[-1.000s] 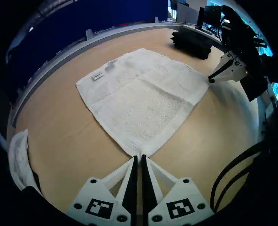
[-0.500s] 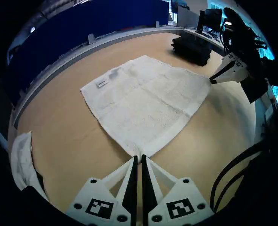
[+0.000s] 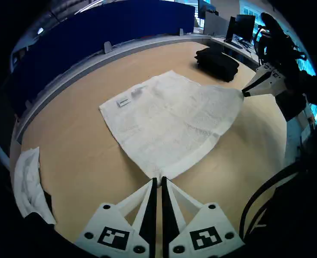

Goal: Fold towel

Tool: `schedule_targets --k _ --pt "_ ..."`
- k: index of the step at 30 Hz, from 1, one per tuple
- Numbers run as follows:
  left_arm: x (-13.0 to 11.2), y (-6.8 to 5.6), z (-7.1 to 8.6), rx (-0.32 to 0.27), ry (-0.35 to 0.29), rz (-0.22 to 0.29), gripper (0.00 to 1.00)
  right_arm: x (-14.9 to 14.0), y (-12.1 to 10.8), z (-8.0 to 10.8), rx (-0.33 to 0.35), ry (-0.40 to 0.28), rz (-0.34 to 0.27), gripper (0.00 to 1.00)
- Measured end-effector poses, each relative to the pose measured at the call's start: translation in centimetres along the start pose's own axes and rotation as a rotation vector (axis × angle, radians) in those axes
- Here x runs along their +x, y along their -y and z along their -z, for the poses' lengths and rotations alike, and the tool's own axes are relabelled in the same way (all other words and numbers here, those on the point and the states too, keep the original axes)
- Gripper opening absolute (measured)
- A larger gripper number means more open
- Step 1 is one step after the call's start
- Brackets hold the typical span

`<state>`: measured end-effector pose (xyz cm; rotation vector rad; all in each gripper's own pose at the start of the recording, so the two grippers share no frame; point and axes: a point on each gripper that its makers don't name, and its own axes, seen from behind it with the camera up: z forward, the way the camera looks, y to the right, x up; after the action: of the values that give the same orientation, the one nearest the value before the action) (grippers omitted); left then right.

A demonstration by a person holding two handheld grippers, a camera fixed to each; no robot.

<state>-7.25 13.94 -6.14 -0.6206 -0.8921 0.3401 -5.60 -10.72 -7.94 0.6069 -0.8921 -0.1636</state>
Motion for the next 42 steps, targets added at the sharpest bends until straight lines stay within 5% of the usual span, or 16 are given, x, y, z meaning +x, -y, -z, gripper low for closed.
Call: schedule_targets --k 17,42 --pt "1.9 -0.2 3.2 -0.004 -0.031 0.030 0.07 2.0 0.8 2.7 0.016 -0.039 -0.007 0.02" --pt "3.8 0.1 4.8 -0.012 -0.068 0.060 0.07 4.0 0.9 4.5 0.022 -0.075 -0.004 0.03"
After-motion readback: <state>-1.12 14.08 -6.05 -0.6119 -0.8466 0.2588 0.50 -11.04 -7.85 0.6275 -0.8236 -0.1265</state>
